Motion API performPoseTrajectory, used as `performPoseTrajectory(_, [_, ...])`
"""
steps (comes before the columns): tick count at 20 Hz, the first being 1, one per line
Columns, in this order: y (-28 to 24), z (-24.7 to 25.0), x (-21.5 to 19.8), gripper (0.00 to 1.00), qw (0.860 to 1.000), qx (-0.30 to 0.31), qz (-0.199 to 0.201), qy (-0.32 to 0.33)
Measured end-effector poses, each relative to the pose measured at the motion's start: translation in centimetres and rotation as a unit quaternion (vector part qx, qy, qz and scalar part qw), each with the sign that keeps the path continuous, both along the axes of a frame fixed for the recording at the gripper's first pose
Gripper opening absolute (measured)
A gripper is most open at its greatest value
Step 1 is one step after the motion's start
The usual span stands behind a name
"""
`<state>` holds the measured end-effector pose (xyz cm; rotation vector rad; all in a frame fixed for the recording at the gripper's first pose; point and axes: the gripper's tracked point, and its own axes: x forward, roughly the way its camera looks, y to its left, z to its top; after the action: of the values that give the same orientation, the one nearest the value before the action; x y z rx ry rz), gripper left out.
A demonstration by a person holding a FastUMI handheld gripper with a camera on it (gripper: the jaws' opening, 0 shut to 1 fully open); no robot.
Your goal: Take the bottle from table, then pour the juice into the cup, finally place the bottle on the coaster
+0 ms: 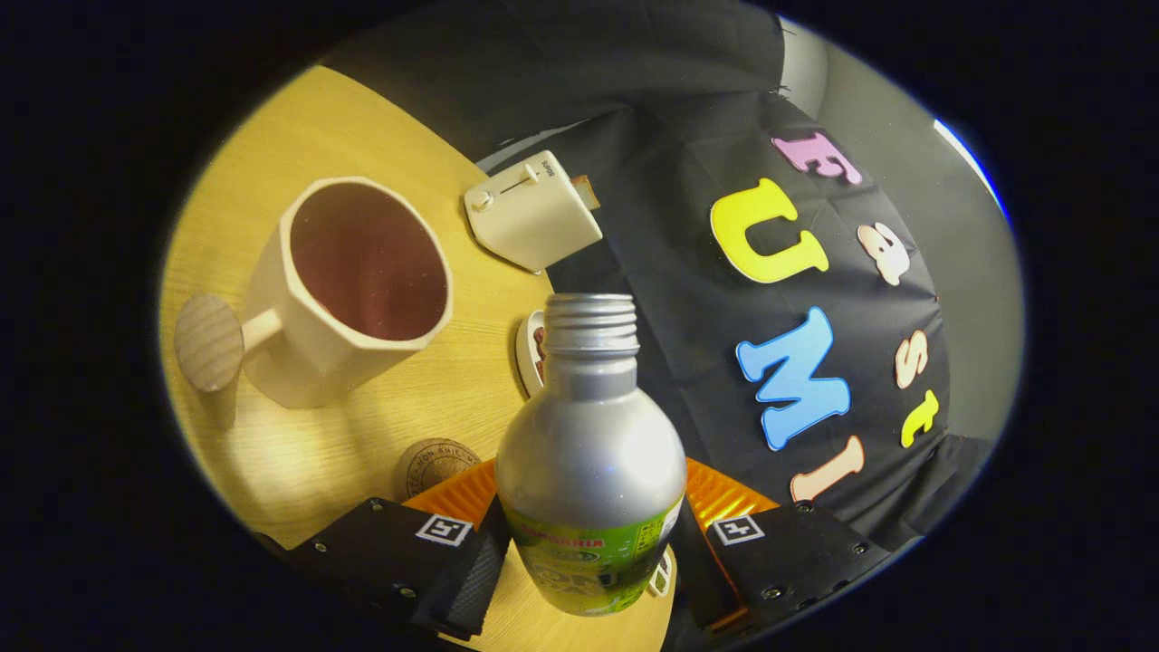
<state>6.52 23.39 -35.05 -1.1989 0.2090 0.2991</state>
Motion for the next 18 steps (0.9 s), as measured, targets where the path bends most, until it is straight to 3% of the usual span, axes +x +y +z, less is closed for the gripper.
performPoseTrajectory(18, [1.4,0.4,-0.3,0.81,0.992,-0.110,0.051,-0.024])
